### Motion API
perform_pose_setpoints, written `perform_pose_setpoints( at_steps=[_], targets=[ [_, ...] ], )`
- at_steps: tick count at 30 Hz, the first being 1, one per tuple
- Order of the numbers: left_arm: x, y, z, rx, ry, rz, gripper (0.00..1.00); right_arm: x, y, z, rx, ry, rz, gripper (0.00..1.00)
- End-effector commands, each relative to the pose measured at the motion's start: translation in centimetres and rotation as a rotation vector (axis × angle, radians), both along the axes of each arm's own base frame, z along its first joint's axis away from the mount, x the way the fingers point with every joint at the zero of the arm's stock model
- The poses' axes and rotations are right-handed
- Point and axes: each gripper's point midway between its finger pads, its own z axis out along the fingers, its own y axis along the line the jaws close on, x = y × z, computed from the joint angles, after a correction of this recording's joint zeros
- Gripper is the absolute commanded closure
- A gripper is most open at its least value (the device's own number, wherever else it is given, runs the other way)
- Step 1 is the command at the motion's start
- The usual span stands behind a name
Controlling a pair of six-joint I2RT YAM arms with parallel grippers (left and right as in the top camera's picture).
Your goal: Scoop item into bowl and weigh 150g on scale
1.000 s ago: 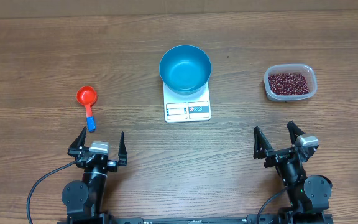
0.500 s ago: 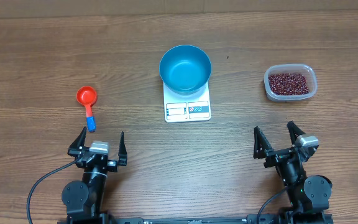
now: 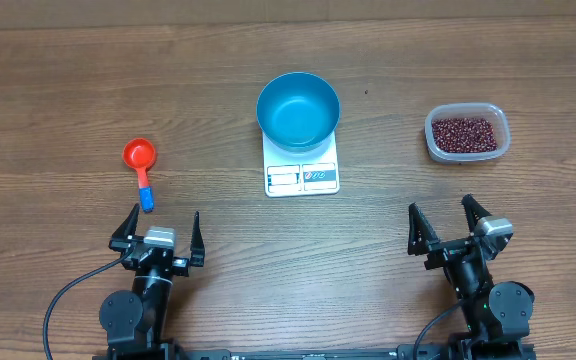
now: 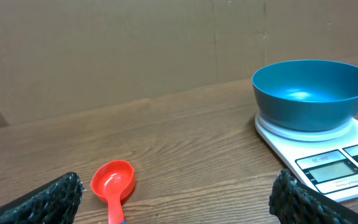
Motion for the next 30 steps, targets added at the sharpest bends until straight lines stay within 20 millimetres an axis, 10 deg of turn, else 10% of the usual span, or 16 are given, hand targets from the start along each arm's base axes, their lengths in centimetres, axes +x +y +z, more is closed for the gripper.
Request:
perform_pose_setpoints(
  at_steps=[1, 30],
  targets=[
    [0.0, -0.1, 0.1, 0.030, -0.011, -0.002, 0.00, 0.0, 0.0, -0.2, -0.003, -0.005, 0.000, 0.00],
    [0.0, 0.9, -0.1, 0.078, -0.004, 0.049, 0.00, 0.0, 0.0, -0.2, -0.003, -0.005, 0.000, 0.00]
  ],
)
